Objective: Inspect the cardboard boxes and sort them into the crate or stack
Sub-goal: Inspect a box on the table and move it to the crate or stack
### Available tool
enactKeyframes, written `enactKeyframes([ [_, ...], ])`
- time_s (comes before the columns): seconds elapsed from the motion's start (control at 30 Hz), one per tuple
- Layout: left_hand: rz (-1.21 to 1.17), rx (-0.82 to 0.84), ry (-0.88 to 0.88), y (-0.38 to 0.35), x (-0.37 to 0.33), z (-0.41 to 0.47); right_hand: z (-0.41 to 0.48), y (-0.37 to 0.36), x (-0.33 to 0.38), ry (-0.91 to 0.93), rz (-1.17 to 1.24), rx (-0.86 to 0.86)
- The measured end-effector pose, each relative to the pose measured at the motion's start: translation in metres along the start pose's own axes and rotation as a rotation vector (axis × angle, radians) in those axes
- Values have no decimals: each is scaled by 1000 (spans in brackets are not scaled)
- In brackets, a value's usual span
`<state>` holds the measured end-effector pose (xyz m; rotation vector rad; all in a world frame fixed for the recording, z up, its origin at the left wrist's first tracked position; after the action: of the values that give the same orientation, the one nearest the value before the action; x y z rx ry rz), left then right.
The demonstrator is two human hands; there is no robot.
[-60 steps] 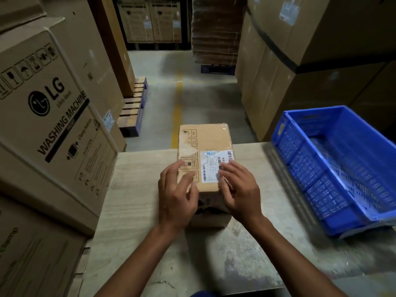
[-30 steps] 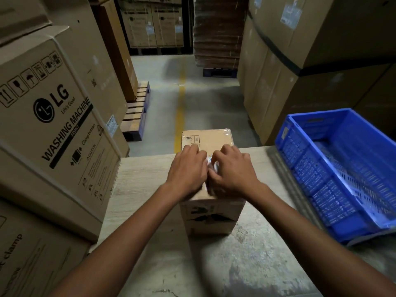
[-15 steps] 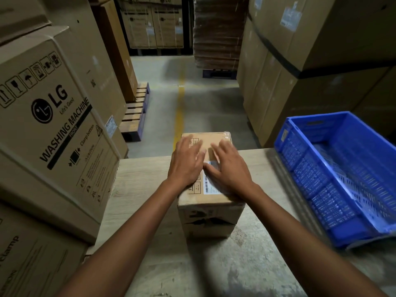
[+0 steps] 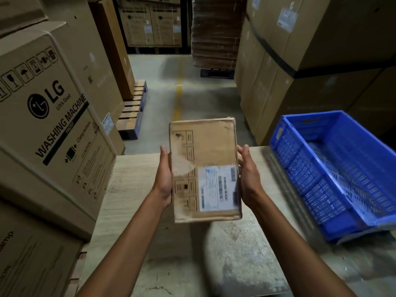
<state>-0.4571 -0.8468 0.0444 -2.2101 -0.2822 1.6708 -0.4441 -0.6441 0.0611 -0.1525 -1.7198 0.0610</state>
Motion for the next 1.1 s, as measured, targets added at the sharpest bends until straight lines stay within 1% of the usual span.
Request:
enactKeyframes([
  [0.07, -90, -49, -51, 11, 12, -6, -3, 4, -5, -1, 75, -83],
  [0.13, -167, -97, -92, 21, 28, -12, -8, 7, -24, -65, 80, -100],
  [0.17, -160, -113, -93, 25, 39, -16, -12, 7, -37, -110, 64, -97],
  [0.23, -152, -136, -48, 29, 61, -25, -22, 8, -66, -209, 16, -92],
  [0.37, -69, -150, 33, 37, 100, -37, -40, 13, -99, -313, -28, -94],
  [0.43, -62, -122, 52, 34, 97, -37, -40, 17, -101, -340, -26, -94],
  [0.53, 6, -165, 108, 34, 84, -27, -31, 20, -95, -356, -54, -74],
  [0.63, 97, -308, 152, 44, 67, -5, -14, 19, -79, -329, -115, -88],
  [0.73, 8, -417, 233, 47, 40, 25, 7, 15, -60, -328, -105, -104],
  [0.8, -1, -380, 322, 41, 27, 41, 20, 9, -53, -394, -80, -64],
  [0.87, 25, -259, 391, 27, 19, 44, 26, 1, -48, -440, -61, -4],
  [0.97, 22, -99, 367, 4, 10, 36, 26, -11, -43, -413, -59, 39],
  [1.1, 18, -71, 273, 1, -1, 20, 20, -10, -34, -300, -57, 35],
])
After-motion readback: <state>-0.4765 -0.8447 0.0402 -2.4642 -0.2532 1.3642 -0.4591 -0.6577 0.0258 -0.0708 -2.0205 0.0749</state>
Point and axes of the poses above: each hand's wrist, its own z-axis towards the middle knuckle, its own y-axis out of the back of the hand, x = y × z, the point moved 2 cm from there along z, towards the middle knuckle, and after that the axes turned 5 degrees about x, right-handed, at the moved point
